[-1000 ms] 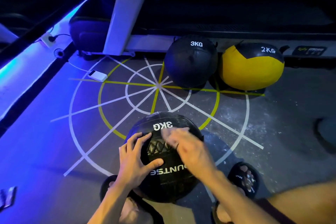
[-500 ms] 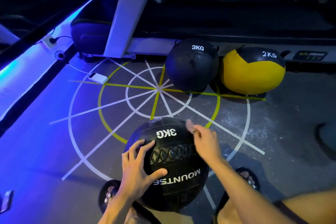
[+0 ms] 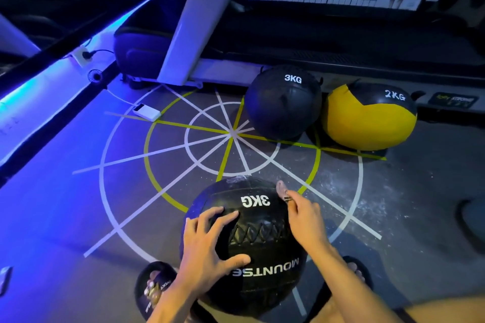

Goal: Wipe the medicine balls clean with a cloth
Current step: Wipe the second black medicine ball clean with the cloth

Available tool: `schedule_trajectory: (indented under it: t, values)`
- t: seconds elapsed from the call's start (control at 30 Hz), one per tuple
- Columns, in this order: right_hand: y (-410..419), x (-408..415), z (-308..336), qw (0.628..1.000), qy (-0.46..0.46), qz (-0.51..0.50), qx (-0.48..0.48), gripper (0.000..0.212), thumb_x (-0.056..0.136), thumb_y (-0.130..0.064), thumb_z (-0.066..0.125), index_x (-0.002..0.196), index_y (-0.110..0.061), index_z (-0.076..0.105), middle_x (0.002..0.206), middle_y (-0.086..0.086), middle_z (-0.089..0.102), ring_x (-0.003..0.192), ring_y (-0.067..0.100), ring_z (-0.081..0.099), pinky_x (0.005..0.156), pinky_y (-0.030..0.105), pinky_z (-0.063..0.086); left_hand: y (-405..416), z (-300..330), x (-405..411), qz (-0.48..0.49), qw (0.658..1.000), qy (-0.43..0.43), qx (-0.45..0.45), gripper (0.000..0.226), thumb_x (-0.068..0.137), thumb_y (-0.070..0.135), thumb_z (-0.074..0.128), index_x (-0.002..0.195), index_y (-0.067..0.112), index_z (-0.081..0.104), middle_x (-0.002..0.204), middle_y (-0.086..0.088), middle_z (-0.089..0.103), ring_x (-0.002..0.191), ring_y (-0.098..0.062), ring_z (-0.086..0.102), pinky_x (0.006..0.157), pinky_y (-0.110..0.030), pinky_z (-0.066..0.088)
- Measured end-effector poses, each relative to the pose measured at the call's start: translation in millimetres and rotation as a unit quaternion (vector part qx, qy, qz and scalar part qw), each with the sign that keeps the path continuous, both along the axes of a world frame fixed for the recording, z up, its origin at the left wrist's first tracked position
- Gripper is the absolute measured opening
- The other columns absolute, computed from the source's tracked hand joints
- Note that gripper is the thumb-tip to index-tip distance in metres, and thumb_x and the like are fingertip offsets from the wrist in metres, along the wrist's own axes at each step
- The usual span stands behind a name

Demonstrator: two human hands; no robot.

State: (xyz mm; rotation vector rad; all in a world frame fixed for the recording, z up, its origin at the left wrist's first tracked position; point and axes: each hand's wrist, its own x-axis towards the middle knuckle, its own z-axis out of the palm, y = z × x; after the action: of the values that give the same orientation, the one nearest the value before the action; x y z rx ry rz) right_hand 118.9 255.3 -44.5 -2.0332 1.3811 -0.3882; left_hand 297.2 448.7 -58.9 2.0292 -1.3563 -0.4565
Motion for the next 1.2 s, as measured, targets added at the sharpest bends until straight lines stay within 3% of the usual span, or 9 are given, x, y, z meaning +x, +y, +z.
schedule_trajectory:
  t: [0.1,0.27,0.4,0.5,0.6,0.7,0.83,0.97,1.2]
  values:
    - [11,25,8,0.999,-0.045,-0.007,-0.027,0.04,0.103,-0.01,0.051,0.133,-0.032,0.065,0.101,-0.01,0.071,0.061,0.005,0.055,0.054,0.018,0.047,-6,7,11,-0.016,0.999,0.021,-0.02,0.067,0.076,0.083,0.066,0.138,0.059,0.051,0.143,0.033,0.04,0.13,-0.007,0.038,0.115,-0.043,0.033]
    - [55,71,15,0.93,-0.096,0.314,-0.163,0.039,0.094,-0.005,0.052,0.123,-0.025,0.071,0.132,-0.006,0.067,0.123,0.008,0.06,0.114,0.036,0.044,-4,0,13,-0.009,0.999,0.005,-0.042,0.061,0.078,0.079,0.069,0.128,0.046,0.061,0.137,0.031,0.047,0.125,0.0,0.042,0.11,-0.045,0.037]
    - [5,34,23,0.985,-0.029,0.152,-0.075,0.034,0.107,-0.016,0.046,0.121,-0.034,0.07,0.113,-0.006,0.073,0.08,0.003,0.066,0.069,0.011,0.053,-1,-2,9,-0.003,0.999,0.008,-0.038,0.061,0.079,0.079,0.067,0.132,0.05,0.058,0.142,0.033,0.047,0.134,0.001,0.043,0.12,-0.04,0.021]
    - [-21,18,11,0.999,0.043,0.018,0.013,0.034,0.107,-0.013,0.046,0.128,-0.024,0.07,0.08,-0.004,0.07,0.05,0.008,0.05,0.045,0.016,0.041,-1,-3,5,0.004,0.999,0.015,-0.04,0.062,0.08,0.08,0.065,0.134,0.051,0.056,0.145,0.034,0.045,0.137,0.0,0.042,0.121,-0.024,0.005]
    - [10,52,15,0.99,-0.041,0.121,-0.057,0.036,0.102,-0.008,0.053,0.117,-0.036,0.072,0.13,-0.012,0.064,0.091,0.008,0.067,0.088,0.026,0.058,-4,-3,3,0.007,0.999,0.006,-0.04,0.064,0.082,0.08,0.062,0.137,0.048,0.057,0.146,0.034,0.045,0.138,0.005,0.037,0.119,-0.017,0.001]
    - [38,82,19,0.931,-0.062,0.347,-0.088,0.04,0.102,-0.004,0.049,0.123,-0.03,0.072,0.139,-0.001,0.063,0.129,0.017,0.056,0.119,0.043,0.038,-1,-5,8,-0.003,1.0,-0.003,-0.027,0.062,0.084,0.079,0.061,0.136,0.045,0.059,0.142,0.036,0.044,0.136,0.005,0.037,0.12,-0.031,0.017]
    - [-7,63,13,0.966,0.021,0.239,-0.098,0.047,0.104,-0.013,0.042,0.12,-0.051,0.063,0.132,-0.015,0.065,0.095,0.009,0.072,0.088,0.034,0.06,9,-1,16,-0.006,0.994,0.095,-0.057,0.045,0.09,0.052,0.073,0.133,0.044,0.063,0.145,0.032,0.052,0.141,0.004,0.042,0.123,-0.035,0.02]
    - [-16,67,19,0.985,0.097,0.103,-0.096,0.04,0.105,-0.012,0.043,0.115,-0.039,0.07,0.097,0.004,0.068,0.064,0.013,0.057,0.054,0.026,0.049,17,-10,8,0.12,0.987,0.067,-0.084,0.042,0.076,0.043,0.081,0.117,0.043,0.071,0.127,0.034,0.064,0.122,0.008,0.058,0.111,-0.015,0.037]
    - [51,103,10,0.893,0.032,0.427,-0.137,0.038,0.096,-0.012,0.049,0.118,-0.042,0.059,0.139,-0.015,0.056,0.133,0.013,0.052,0.11,0.037,0.048,26,-5,11,0.13,0.99,0.053,-0.023,0.036,0.077,0.047,0.083,0.107,0.06,0.069,0.112,0.048,0.062,0.108,0.014,0.061,0.097,-0.006,0.037]
